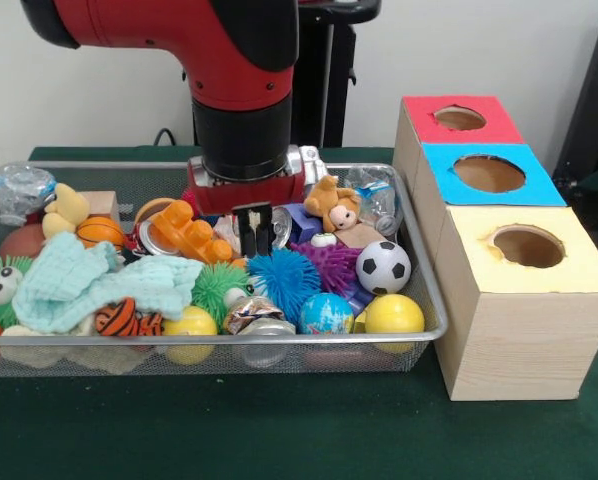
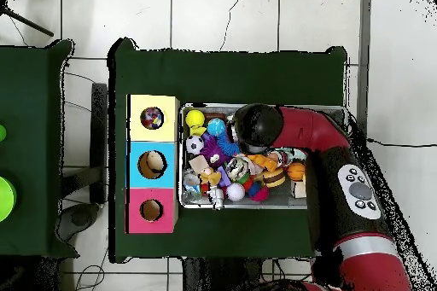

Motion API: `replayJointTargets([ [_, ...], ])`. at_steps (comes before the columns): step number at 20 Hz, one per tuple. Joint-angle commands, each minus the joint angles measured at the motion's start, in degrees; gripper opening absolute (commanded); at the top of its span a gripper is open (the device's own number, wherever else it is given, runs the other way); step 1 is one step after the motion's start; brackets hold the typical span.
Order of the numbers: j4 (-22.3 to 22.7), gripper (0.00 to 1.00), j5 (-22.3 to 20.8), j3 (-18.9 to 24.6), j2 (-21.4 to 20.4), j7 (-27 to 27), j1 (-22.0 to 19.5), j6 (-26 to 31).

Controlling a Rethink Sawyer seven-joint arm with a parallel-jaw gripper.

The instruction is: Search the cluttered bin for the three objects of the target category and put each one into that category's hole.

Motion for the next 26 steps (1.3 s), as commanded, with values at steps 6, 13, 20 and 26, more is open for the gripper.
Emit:
replayJointTargets([
  [6, 10.0, 0.00, -2.5, -0.4, -1.8, 1.7, -2.5, -2.9],
  [13, 5.6, 0.00, -4.5, 0.7, 1.7, -1.8, -4.4, -2.3],
  [20, 3.4, 0.00, -7.2, 0.8, 4.0, -2.1, -4.7, -3.7],
  [26, 5.8, 0.00, -7.5, 1.1, 4.3, 1.2, -4.3, -5.8],
])
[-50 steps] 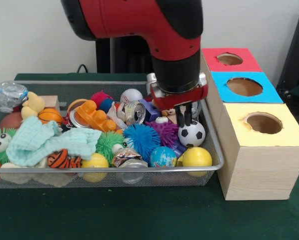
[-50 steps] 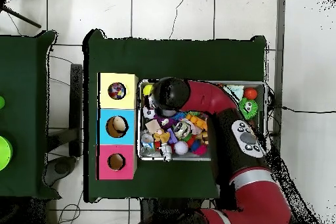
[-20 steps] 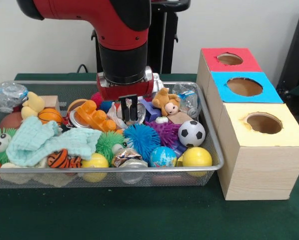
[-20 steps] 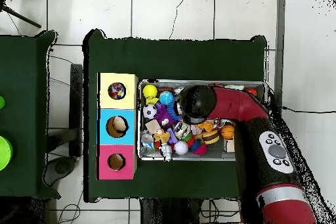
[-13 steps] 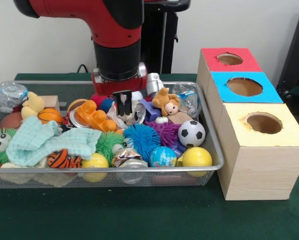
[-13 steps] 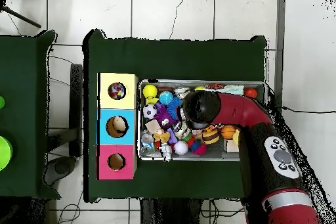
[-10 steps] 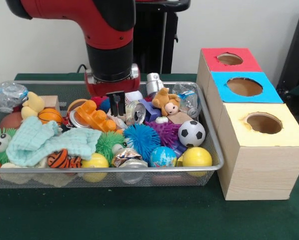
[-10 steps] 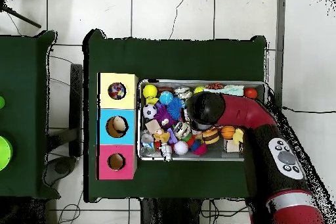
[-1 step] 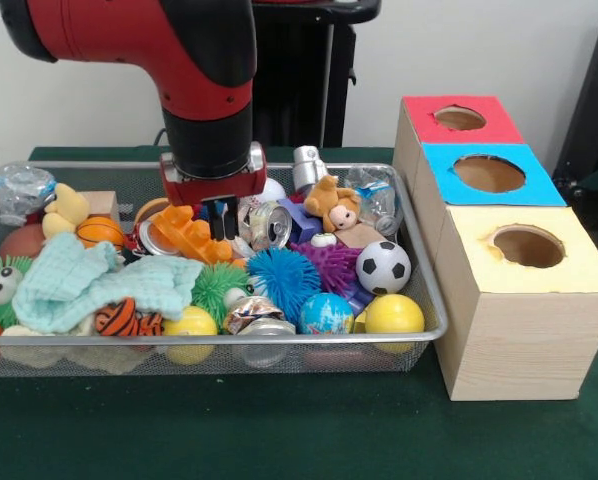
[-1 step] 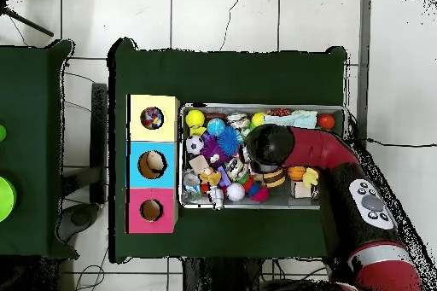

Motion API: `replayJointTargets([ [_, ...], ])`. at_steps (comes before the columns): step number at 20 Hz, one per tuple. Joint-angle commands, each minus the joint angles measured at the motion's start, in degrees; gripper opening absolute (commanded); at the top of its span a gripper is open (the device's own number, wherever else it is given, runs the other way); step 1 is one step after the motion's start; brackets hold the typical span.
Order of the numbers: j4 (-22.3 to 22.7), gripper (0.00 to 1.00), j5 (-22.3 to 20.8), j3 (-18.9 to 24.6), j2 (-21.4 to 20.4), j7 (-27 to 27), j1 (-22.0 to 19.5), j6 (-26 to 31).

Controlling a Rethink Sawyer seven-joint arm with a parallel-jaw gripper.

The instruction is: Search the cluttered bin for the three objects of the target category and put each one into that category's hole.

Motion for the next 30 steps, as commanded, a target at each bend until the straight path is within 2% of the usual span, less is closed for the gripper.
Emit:
replayJointTargets([
  [1, 1.9, 0.00, -2.7, 1.3, 3.0, 2.0, -0.1, -5.7],
  [5, 3.7, 0.00, -2.2, 1.2, 3.3, 4.4, 0.5, -7.7],
  [11, 3.3, 0.00, -2.0, 1.0, 5.2, 5.1, 1.3, -9.3],
  [19, 4.7, 0.00, 0.2, 2.2, 6.1, 5.7, 1.1, -8.3],
  [20, 5.2, 1.00, 0.3, 2.7, 5.9, 5.7, 0.7, -9.5],
  [24, 4.3, 1.00, -0.1, 1.4, 5.2, 6.1, 2.2, -7.3],
  [30, 3.7, 1.00, 0.3, 1.5, 5.1, 5.0, 2.3, -5.6],
])
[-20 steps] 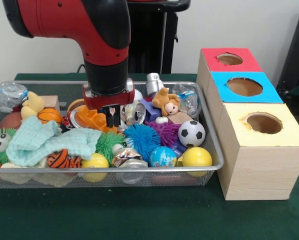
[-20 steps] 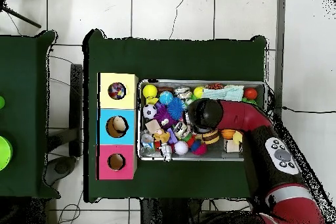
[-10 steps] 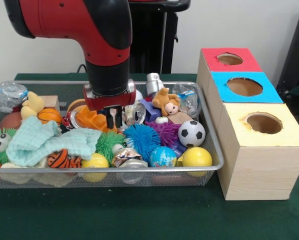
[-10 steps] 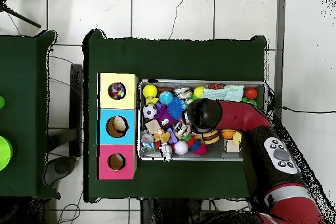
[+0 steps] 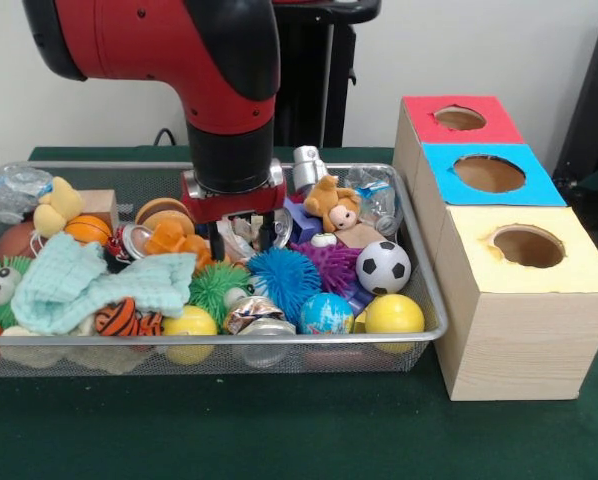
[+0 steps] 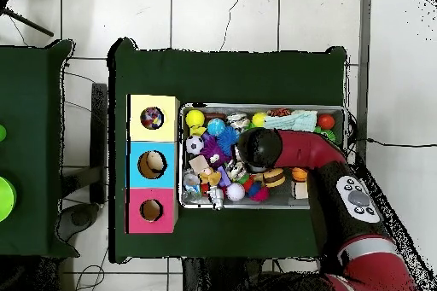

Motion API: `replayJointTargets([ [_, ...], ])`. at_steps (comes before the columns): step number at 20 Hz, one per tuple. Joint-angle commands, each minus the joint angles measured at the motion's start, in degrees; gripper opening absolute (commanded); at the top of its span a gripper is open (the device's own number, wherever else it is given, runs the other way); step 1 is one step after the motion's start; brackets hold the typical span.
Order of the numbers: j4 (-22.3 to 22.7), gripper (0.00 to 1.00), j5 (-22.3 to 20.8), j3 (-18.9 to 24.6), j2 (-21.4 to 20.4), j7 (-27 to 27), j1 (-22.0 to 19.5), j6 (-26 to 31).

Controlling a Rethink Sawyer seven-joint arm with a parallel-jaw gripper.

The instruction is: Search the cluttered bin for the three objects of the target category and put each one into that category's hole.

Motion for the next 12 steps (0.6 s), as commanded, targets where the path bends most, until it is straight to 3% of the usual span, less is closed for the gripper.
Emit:
replayJointTargets([
  [1, 3.1, 1.00, 0.9, 1.5, 4.0, 4.8, 0.6, -0.2],
  [12, -1.0, 1.00, -2.1, 0.6, 10.0, 4.5, 1.1, -5.8],
])
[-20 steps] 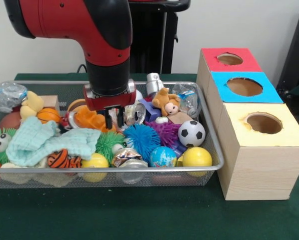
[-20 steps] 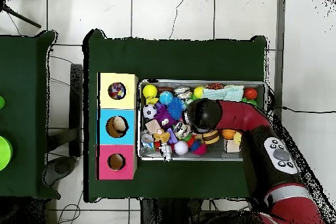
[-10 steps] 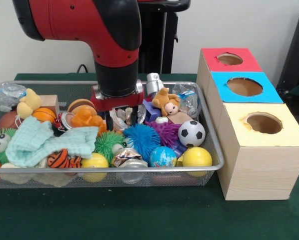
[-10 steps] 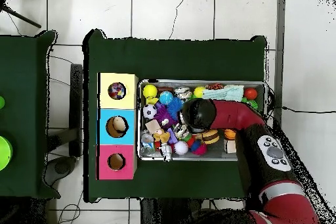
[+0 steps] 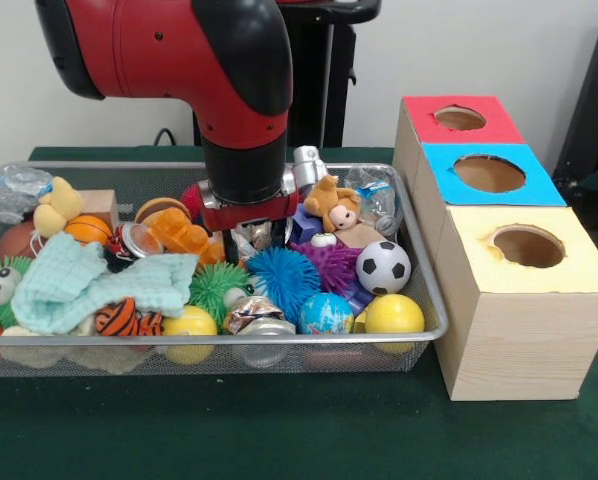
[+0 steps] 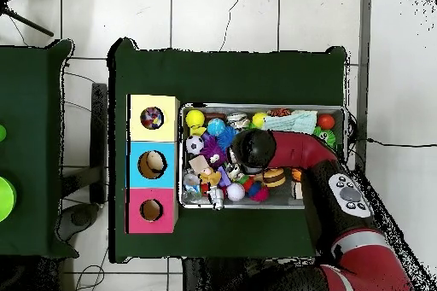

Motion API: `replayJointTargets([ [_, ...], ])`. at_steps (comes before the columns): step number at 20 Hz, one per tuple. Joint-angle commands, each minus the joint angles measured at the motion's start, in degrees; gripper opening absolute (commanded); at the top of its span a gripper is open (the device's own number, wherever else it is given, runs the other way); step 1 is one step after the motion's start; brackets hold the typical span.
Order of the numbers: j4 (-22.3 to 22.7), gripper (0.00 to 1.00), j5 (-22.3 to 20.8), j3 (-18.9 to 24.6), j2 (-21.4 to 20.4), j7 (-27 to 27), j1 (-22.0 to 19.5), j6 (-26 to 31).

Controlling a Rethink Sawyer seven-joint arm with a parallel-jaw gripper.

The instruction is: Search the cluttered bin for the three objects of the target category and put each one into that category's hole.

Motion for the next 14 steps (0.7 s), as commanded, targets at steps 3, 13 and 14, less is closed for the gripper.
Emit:
replayJointTargets([
  [3, -2.5, 1.00, -3.4, 0.1, 9.7, 4.1, 1.1, -6.9],
  [13, -6.1, 0.00, -4.1, 0.8, 13.5, 2.1, 1.0, -8.1],
  [14, -6.9, 0.00, -4.3, 0.7, 13.8, 1.7, 1.4, -7.9],
])
